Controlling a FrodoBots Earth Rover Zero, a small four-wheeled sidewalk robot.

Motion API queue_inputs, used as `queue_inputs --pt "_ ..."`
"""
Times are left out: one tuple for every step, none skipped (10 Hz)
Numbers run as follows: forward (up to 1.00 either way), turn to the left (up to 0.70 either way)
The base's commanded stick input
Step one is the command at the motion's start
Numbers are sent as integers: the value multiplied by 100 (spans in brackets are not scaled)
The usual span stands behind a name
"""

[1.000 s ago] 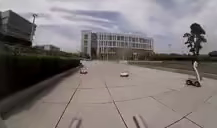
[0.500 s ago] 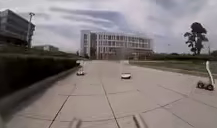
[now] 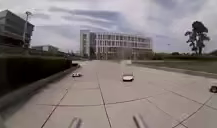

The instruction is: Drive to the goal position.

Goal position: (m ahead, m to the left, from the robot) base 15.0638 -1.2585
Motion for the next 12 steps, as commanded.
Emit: queue_inputs --pt "100 0" --pt "100 0" --pt "100 0" --pt "100 0" --pt "100 0" --pt "100 0" --pt "100 0" --pt "100 0" --pt "100 0" --pt "100 0" --pt "100 0" --pt "100 0"
